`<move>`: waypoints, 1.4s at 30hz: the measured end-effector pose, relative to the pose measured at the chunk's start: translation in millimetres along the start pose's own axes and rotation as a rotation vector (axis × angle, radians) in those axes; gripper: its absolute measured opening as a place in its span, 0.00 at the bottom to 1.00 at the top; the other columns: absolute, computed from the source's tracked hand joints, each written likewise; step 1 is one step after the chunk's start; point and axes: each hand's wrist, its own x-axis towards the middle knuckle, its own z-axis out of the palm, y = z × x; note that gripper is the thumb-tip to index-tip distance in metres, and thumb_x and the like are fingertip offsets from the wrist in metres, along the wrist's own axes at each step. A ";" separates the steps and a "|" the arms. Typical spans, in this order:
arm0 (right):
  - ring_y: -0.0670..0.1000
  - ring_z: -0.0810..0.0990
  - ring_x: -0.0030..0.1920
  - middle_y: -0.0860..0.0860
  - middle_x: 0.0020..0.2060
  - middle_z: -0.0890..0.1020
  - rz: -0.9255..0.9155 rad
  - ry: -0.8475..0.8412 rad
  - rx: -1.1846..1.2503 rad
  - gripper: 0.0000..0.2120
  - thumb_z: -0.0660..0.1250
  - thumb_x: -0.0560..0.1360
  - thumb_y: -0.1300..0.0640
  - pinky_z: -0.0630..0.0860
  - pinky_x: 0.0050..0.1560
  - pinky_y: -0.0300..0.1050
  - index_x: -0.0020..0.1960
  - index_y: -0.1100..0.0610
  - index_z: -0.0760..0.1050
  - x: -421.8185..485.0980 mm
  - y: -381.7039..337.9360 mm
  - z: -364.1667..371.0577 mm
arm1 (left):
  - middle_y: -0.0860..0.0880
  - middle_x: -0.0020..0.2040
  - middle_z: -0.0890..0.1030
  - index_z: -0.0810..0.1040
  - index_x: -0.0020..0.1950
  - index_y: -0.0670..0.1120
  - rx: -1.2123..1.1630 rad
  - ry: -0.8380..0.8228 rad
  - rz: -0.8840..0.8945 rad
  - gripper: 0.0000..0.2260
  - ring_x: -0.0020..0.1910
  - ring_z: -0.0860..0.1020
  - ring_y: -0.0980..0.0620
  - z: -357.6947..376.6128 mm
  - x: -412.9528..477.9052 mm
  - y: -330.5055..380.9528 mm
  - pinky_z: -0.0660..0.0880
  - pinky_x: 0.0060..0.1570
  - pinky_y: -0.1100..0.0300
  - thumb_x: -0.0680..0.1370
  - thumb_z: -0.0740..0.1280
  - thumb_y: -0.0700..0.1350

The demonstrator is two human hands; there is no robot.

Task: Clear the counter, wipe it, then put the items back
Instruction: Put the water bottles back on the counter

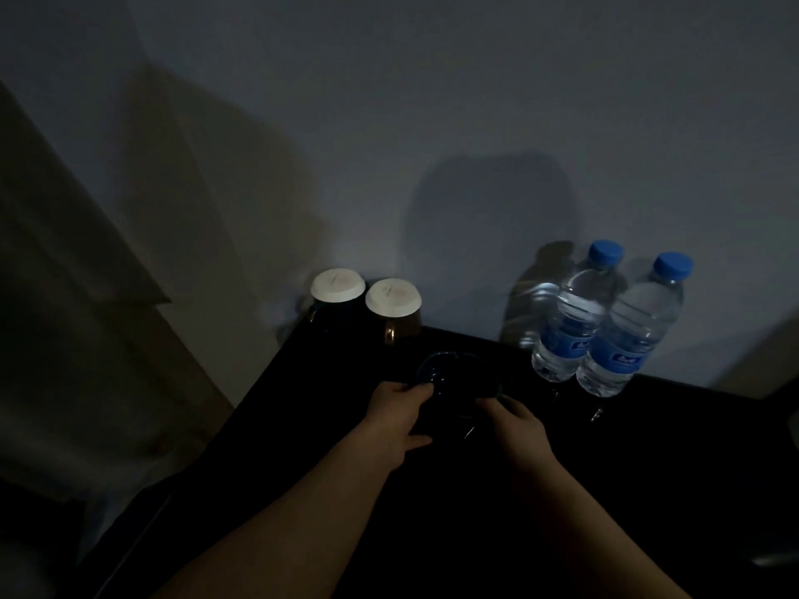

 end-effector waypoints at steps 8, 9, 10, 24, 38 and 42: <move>0.57 0.82 0.46 0.59 0.45 0.83 0.002 0.210 -0.120 0.17 0.69 0.71 0.50 0.76 0.48 0.49 0.50 0.64 0.78 66.8 -6.5 11.0 | 0.45 0.65 0.73 0.68 0.67 0.48 -0.024 -0.030 -0.058 0.17 0.62 0.73 0.43 21.4 67.5 21.1 0.75 0.45 0.49 0.79 0.64 0.46; 0.58 0.82 0.48 0.60 0.47 0.83 0.005 0.230 -0.116 0.20 0.70 0.70 0.48 0.77 0.50 0.50 0.52 0.64 0.78 73.5 -6.2 11.9 | 0.45 0.64 0.74 0.68 0.68 0.49 -0.044 -0.022 -0.073 0.17 0.61 0.74 0.43 24.0 72.9 21.1 0.75 0.41 0.50 0.80 0.63 0.46; 0.58 0.82 0.48 0.60 0.47 0.83 -0.001 0.241 -0.124 0.22 0.70 0.69 0.48 0.77 0.50 0.50 0.53 0.64 0.78 80.6 -5.3 13.5 | 0.44 0.64 0.74 0.68 0.68 0.49 -0.063 -0.013 -0.080 0.17 0.60 0.75 0.43 25.4 77.8 20.6 0.75 0.38 0.51 0.80 0.63 0.46; 0.58 0.81 0.50 0.58 0.47 0.83 -0.065 0.315 -0.218 0.16 0.67 0.73 0.52 0.77 0.55 0.52 0.54 0.63 0.79 123.8 -20.7 26.4 | 0.43 0.63 0.75 0.69 0.70 0.47 -0.139 0.047 -0.011 0.17 0.55 0.76 0.45 36.6 107.5 28.9 0.76 0.46 0.54 0.80 0.62 0.46; 0.59 0.81 0.50 0.59 0.47 0.82 -0.038 0.226 -0.109 0.16 0.67 0.73 0.52 0.77 0.57 0.56 0.54 0.63 0.78 112.1 -18.4 21.7 | 0.44 0.65 0.74 0.66 0.72 0.47 0.069 0.102 0.092 0.22 0.60 0.74 0.44 27.2 96.6 21.1 0.73 0.63 0.46 0.79 0.64 0.43; 0.58 0.80 0.47 0.58 0.41 0.80 -0.062 0.178 -0.215 0.06 0.66 0.74 0.56 0.76 0.54 0.55 0.42 0.59 0.75 82.8 -18.1 15.2 | 0.46 0.62 0.75 0.66 0.71 0.46 0.312 0.089 0.182 0.21 0.59 0.75 0.46 18.9 70.4 19.3 0.73 0.62 0.51 0.78 0.63 0.41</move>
